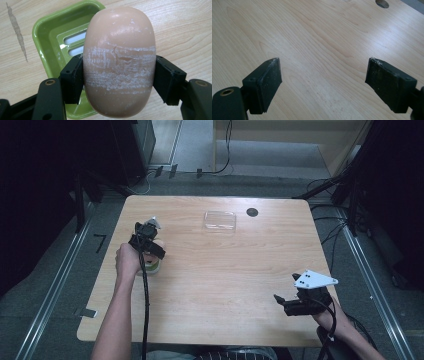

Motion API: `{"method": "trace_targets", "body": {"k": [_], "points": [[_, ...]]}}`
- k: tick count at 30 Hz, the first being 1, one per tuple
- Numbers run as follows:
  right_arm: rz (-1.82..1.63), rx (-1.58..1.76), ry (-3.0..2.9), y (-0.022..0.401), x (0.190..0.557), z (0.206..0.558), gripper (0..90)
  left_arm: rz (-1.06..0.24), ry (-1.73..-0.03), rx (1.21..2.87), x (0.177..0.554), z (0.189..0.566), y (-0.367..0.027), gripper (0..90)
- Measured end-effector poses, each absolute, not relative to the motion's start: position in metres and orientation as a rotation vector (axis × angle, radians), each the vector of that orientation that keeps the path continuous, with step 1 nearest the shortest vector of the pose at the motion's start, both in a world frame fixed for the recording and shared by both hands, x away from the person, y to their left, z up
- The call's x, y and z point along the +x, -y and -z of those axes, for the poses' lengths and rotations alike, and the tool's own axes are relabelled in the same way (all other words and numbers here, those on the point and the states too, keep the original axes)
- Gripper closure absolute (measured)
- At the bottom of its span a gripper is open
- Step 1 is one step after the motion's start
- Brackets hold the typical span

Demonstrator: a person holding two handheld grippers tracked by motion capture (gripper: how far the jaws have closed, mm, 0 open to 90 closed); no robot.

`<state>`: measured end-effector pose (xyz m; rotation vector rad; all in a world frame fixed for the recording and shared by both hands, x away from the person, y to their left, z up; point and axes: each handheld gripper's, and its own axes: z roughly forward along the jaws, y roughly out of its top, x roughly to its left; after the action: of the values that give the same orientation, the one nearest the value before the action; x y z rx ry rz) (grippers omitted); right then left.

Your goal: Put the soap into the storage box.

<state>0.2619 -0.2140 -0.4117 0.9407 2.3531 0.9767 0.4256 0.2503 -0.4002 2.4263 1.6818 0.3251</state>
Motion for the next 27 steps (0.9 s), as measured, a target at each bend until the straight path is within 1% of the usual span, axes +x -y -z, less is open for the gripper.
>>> {"method": "trace_targets", "body": {"k": [11,27], "points": [[-0.982,0.936,-2.350,0.2146,0.2619,0.4117,13.4,-0.365,-1.703,2.392,0.4288,0.4027,-0.2541,33.3],[-0.980,0.937,-2.350,0.2143,0.2618,0.4117,13.4,-0.379,-1.725,2.360,0.4303,0.4069,-0.2593,33.3]]}}
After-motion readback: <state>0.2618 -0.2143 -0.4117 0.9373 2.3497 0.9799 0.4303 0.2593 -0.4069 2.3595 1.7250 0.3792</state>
